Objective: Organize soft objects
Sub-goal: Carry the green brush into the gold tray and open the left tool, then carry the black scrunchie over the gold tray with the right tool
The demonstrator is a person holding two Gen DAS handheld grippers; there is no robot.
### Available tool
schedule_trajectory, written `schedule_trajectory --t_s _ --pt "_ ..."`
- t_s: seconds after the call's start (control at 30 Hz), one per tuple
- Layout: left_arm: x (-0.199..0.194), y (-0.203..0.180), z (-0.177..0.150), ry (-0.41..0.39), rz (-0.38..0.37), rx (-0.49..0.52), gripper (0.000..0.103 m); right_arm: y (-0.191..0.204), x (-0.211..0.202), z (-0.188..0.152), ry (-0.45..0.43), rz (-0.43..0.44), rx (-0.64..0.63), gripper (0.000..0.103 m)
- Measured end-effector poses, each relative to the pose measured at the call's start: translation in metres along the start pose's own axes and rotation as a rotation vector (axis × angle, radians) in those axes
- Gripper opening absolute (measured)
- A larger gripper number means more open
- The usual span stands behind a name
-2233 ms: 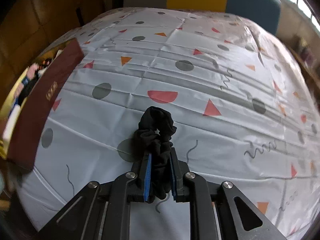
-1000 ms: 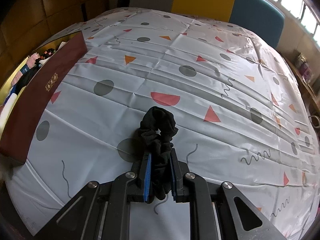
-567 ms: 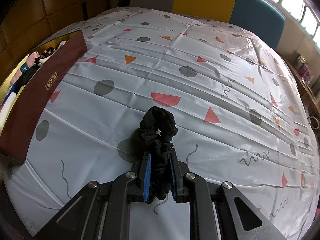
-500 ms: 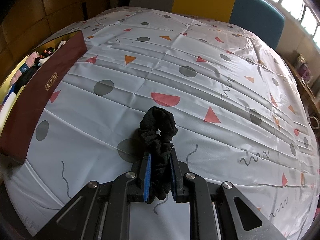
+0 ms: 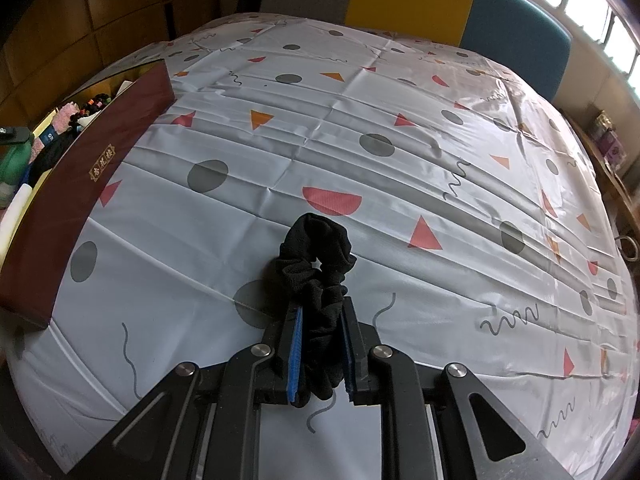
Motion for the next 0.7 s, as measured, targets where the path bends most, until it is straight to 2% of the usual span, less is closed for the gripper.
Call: schedule_trajectory --t_s 0.13,0.23,0.47,0.7 --pt "-0.006 0.000 -0.003 -0.008 -0.022 -0.004 0.076 0.000 0.000 0.000 -0.001 -0.002 -0.003 0.018" --pt "-0.019 -0.001 -0.003 -0.050 -0.014 0.014 0.080 0.000 0.000 0.000 -0.002 -0.003 -0.003 0.018" --pt "-0.058 -0.012 -0.023 -0.171 0.163 0.187 0.080 0.001 0.001 0.000 -0.003 -0.007 -0.011 0.018" --pt "-0.090 -0.022 -0.050 -0.278 0.255 0.285 0.080 0.001 0.000 -0.002 -0.008 -0.016 -0.018 0.018"
Point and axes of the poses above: each gripper's, at about its wrist camera, not at the fingertips, and x roughly the way its jaws point, y to its left, z to its top, the point moved 5 cm from there along x, roughly the way its jaws point
